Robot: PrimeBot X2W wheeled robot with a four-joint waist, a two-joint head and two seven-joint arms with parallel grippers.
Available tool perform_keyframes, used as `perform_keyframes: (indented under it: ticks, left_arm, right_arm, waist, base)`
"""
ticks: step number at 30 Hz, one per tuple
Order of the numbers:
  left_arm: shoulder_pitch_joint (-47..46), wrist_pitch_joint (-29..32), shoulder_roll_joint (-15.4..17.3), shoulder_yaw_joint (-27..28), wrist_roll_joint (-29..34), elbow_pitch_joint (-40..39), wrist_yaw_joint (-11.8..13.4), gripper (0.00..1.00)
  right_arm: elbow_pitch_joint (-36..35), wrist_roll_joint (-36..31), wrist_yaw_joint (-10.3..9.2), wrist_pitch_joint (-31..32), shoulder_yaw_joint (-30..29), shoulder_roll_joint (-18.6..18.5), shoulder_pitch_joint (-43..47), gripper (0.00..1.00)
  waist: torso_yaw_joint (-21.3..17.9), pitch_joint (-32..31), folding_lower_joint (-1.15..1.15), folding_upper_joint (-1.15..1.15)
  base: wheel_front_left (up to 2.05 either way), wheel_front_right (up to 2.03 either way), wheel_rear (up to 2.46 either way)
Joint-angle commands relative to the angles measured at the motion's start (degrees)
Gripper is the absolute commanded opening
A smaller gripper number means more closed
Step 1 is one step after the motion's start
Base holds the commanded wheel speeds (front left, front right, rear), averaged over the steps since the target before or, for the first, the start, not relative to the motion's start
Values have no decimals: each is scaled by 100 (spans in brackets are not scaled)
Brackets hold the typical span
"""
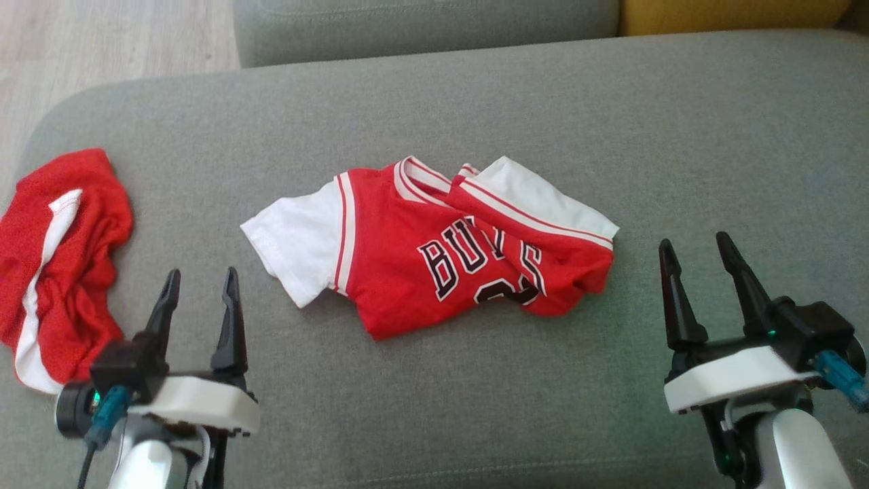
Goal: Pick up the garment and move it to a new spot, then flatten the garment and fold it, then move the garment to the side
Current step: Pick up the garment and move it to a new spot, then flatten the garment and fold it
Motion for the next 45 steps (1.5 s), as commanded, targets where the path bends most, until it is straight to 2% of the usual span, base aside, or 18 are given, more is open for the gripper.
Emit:
perform_keyframes:
  ticks: [1, 32, 36, 43, 45]
  left_arm:
    - [-137, -68, 114, 199, 42, -212, -16, 100]
    - [-110, -69, 82, 191, 103, -106, -25, 100]
    - [-329, 50, 16, -67, 100, -24, -223, 100]
    - [-873, 694, -257, -602, -112, 460, -736, 100]
    - [-937, 800, -305, -648, -167, 553, -791, 100]
  right_arm:
    - [-200, 32, -5, 13, 119, -36, -95, 100]
    - [-276, 77, -5, 64, 170, -20, -62, 100]
    - [-309, 69, -5, 61, 177, -18, -106, 100]
    - [-318, 74, -5, 28, 297, -14, -268, 100]
    - [-315, 77, -5, 20, 309, -13, -288, 100]
  waist:
    - [-8, -30, 0, 0]
    - [-19, 9, 0, 0]
    - [-30, 148, 0, 0]
    - [-130, 459, 0, 0]
    - [-152, 502, 0, 0]
  base:
    - [0, 0, 0]
    - [0, 0, 0]
    - [0, 0, 0]
    - [0, 0, 0]
    - [0, 0, 0]
